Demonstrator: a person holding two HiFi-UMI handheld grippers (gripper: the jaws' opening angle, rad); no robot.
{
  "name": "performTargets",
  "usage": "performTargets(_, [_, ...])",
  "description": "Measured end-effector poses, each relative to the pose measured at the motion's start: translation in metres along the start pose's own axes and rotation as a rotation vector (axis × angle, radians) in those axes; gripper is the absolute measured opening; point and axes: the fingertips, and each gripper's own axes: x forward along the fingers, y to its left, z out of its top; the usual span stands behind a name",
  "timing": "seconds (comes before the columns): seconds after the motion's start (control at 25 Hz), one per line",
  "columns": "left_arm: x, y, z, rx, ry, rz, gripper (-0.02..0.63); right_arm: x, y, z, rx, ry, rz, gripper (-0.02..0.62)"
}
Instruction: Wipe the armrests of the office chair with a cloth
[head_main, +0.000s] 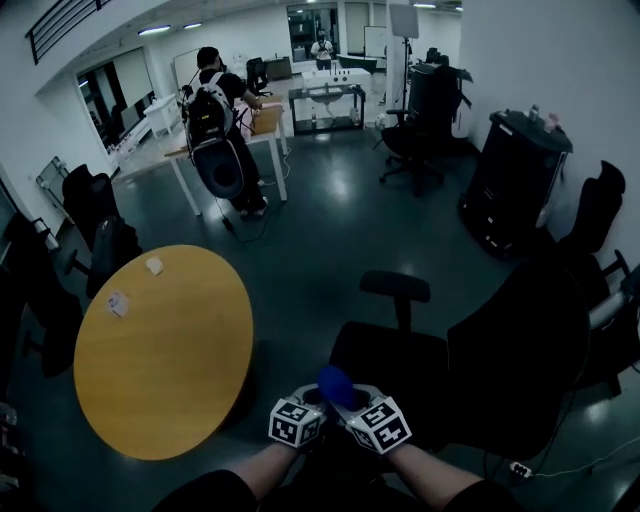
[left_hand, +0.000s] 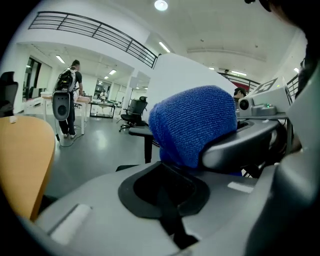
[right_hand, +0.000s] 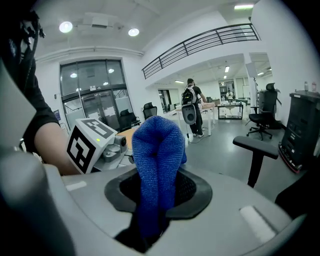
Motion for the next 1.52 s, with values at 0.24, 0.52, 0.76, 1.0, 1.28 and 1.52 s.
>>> performTargets(0.24, [-0.052,-0.073,-0.016,-0.091,-0.068,0.03,0.012,-0.068,0.053,-0.024,-0.031,-0.057,0.066,0.109])
performTargets(0.52, [-0.094,-0.121,-0.032,-0.085,-0.094,0.006,0.012,-0.111,0.101,-0.041,-0.009,-0.114,0.098,0.109])
performTargets(0.76, [-0.116,-0.151,-0.036,-0.085,-0.132,-0.111,0.005,-0.135,0.127,-0.048,-0.033,-0.155,0.042,0.109])
performTargets(1.0, [-0.153,-0.141,-0.043,-0.006,-0.14,-0.224,0.005,-0.122,0.166,-0.046,-0.044,-0.196,-0.021,0.109])
performTargets(1.28, [-0.206,-0.149,-0.035,0.123,-0.182,-0.369,0.005,-0.128,0.222,-0.028,-0.015,-0.24,-0.14,0.109])
performTargets(1.52, [-0.229,-0.181,-0.067,0.107,-0.15,-0.5,0.006,-0.148,0.255,-0.056,0.055,-0.256,-0.2,0.11])
